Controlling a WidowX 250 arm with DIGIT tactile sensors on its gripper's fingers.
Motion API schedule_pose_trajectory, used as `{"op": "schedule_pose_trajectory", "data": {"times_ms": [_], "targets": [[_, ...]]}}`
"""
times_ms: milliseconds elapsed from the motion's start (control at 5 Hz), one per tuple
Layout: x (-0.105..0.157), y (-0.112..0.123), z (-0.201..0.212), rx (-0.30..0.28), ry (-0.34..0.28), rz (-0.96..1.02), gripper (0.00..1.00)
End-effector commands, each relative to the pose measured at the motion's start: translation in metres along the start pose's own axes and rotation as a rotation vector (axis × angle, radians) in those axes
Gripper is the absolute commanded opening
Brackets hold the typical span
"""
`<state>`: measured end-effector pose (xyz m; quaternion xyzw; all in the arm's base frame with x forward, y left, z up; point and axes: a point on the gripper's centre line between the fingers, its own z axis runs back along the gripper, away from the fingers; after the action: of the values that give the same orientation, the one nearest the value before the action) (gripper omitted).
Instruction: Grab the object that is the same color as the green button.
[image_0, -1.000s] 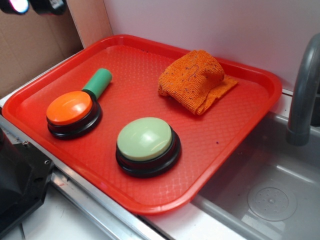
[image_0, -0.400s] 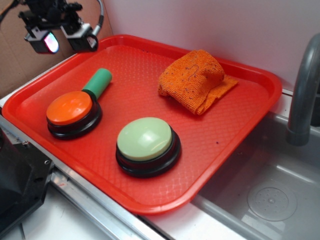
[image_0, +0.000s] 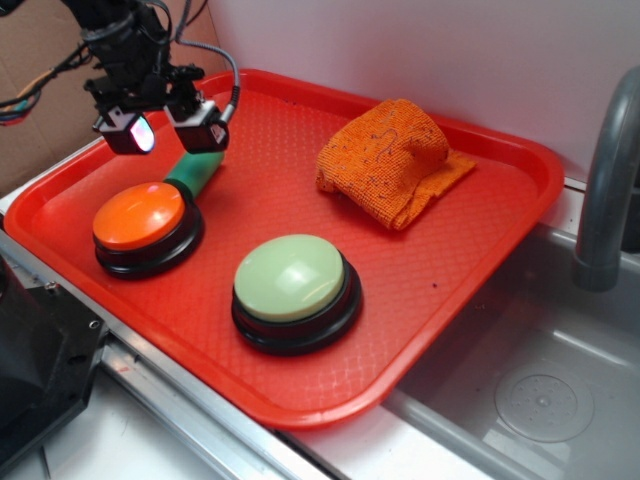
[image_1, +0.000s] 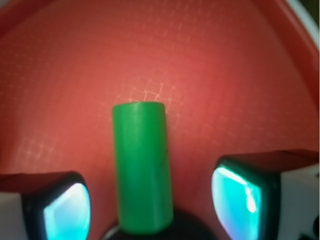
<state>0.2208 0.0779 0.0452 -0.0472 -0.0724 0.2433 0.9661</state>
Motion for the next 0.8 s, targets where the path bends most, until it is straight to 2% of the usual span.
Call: {"op": "schedule_pose_trajectory", "data": {"times_ms": [0,200,400,600], "targets": [[0.005,-0.003,-0.01,0.051,-0.038,0.033,1.0],[0.006,-0.006,-0.015,0.087,-0.035,0.037,1.0],[0.005,-0.009,-0.02,0.102,-0.016,0.052,0.91],[0.005,-0.01,-0.02,0.102,-0.015,0.066,0.0]]}}
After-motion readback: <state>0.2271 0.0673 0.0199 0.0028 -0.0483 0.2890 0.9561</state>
